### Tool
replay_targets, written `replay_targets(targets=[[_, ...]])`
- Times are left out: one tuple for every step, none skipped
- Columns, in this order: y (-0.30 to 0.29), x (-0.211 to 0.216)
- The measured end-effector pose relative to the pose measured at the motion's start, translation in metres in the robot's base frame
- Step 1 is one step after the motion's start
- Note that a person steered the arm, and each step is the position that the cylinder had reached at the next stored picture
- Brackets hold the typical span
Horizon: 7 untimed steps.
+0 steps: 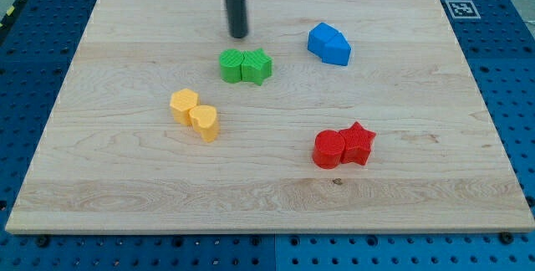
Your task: Slide the blue cube along with the blue triangle to the center right
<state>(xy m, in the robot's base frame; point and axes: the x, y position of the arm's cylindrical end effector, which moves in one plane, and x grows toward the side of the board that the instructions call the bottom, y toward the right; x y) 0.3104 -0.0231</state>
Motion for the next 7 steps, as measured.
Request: replay_targets(targets=[[0.061, 0.0], [0.089, 0.007], [0.107, 0.026], [0.113, 0.04], [0.115, 0.051], [0.121, 0.069], [0.127, 0.081]])
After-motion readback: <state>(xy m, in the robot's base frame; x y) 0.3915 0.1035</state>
